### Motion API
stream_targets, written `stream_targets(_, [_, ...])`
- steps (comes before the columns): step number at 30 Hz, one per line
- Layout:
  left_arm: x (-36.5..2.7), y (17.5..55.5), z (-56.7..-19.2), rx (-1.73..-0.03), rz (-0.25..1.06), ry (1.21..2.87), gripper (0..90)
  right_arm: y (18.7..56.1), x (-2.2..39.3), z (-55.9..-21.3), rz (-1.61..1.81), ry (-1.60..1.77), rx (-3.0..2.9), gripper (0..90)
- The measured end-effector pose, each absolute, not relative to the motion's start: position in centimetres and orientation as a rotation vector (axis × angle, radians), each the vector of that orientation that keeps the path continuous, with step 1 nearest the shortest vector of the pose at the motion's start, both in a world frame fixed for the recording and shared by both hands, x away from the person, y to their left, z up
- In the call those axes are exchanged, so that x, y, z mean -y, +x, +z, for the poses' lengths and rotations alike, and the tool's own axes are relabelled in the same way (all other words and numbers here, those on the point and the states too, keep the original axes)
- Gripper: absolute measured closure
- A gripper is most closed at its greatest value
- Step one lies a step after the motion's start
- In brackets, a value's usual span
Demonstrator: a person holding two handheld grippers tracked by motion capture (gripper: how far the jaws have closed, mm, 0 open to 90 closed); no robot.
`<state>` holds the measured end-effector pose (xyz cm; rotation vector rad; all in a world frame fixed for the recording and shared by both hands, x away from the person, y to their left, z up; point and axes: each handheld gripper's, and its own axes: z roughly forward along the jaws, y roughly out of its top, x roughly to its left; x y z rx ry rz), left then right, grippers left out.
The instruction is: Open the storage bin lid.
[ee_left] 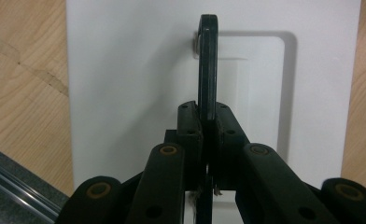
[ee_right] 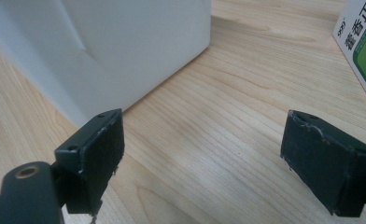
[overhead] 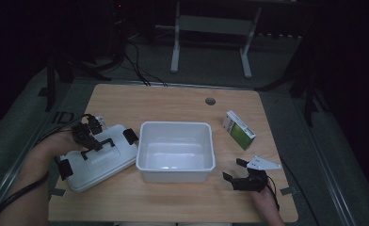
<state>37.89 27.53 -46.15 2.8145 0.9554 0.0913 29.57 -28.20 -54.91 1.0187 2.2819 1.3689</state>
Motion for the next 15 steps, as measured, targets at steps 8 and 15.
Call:
stream_targets(8, [-27.2,38.1,-46.8,-0.956,0.049,2.837,83.6,29.6,28.3,-54.9,1.375,1.023,-2.276,13.3])
stream_targets(15, [-27.0,38.1,-47.6,-0.962,0.018,2.853,83.6,29.6,28.3,-54.9,1.372,1.017,-2.28,13.3])
